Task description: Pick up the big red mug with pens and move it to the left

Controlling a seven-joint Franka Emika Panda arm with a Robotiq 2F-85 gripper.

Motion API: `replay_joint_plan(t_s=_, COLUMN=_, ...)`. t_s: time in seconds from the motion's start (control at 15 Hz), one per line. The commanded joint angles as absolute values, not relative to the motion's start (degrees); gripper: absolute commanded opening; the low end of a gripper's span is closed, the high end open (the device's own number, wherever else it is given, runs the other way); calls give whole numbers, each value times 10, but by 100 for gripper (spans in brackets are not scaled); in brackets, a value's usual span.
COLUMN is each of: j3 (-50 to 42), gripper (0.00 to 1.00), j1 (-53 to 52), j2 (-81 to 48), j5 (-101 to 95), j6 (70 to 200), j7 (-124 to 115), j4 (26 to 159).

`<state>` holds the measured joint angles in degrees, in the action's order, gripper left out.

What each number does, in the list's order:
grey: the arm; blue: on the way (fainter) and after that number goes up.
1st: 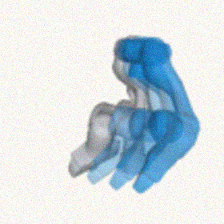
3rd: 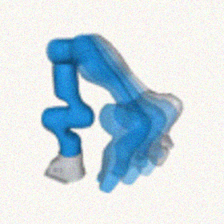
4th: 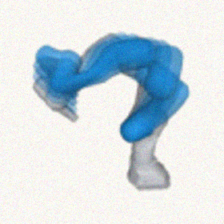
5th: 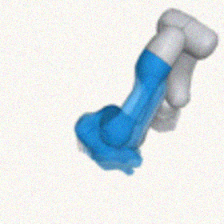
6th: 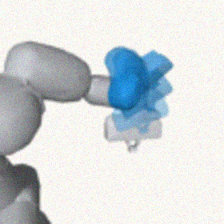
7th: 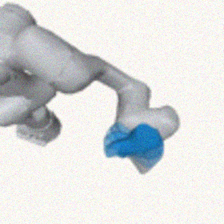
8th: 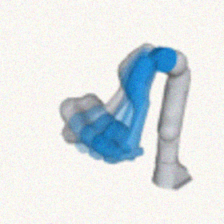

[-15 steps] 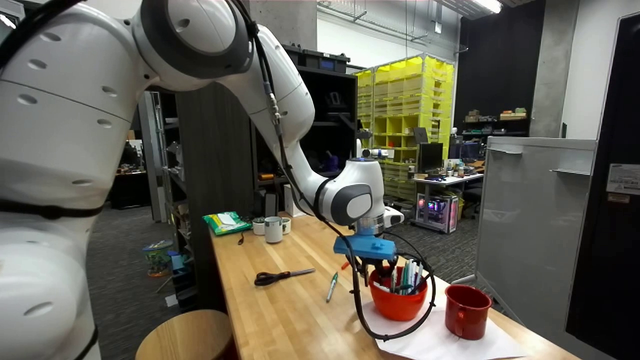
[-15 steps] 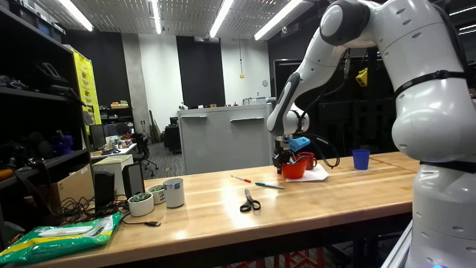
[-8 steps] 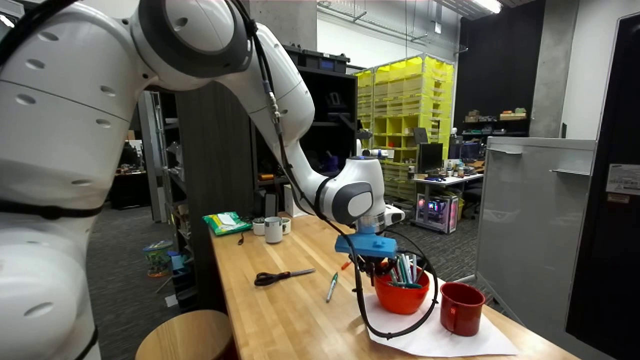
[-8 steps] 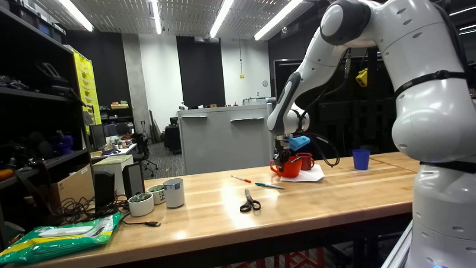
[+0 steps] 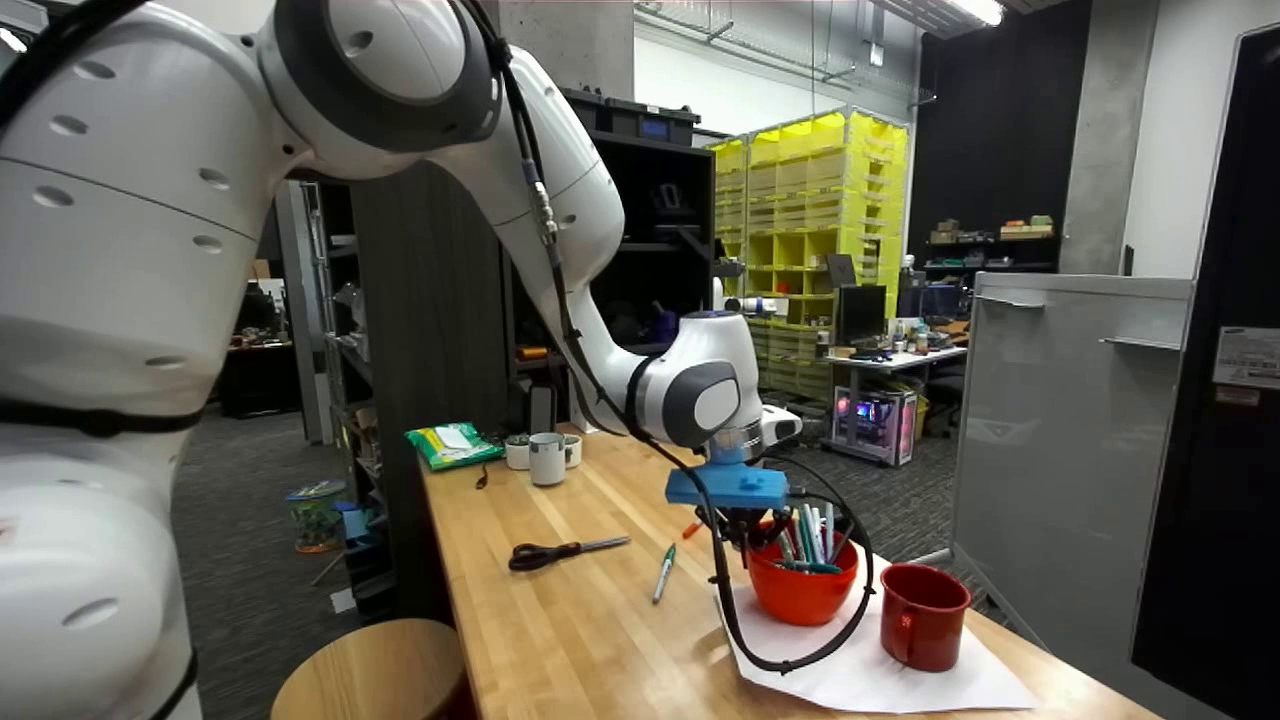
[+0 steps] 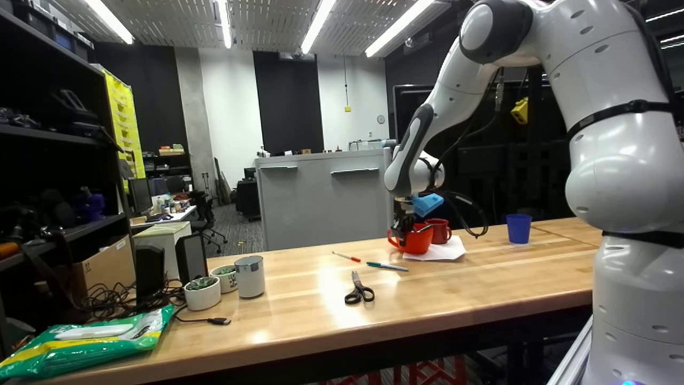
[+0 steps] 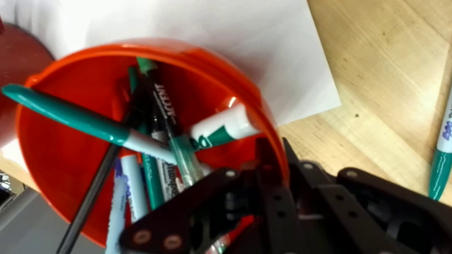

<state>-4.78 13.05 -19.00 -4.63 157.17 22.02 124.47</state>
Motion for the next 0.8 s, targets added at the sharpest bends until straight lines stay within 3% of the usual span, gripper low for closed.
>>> replay_joint_plan(t_s=0.0, j3=-68, gripper=2, j1=105, j2=-156, j5=-90, j6=1597, j7=181, j4=1278)
replay_joint_plan(t_s=0.73, j3=-71, gripper=2, j1=69, j2=-113, j5=-162, j6=1633, j7=162, j4=1294)
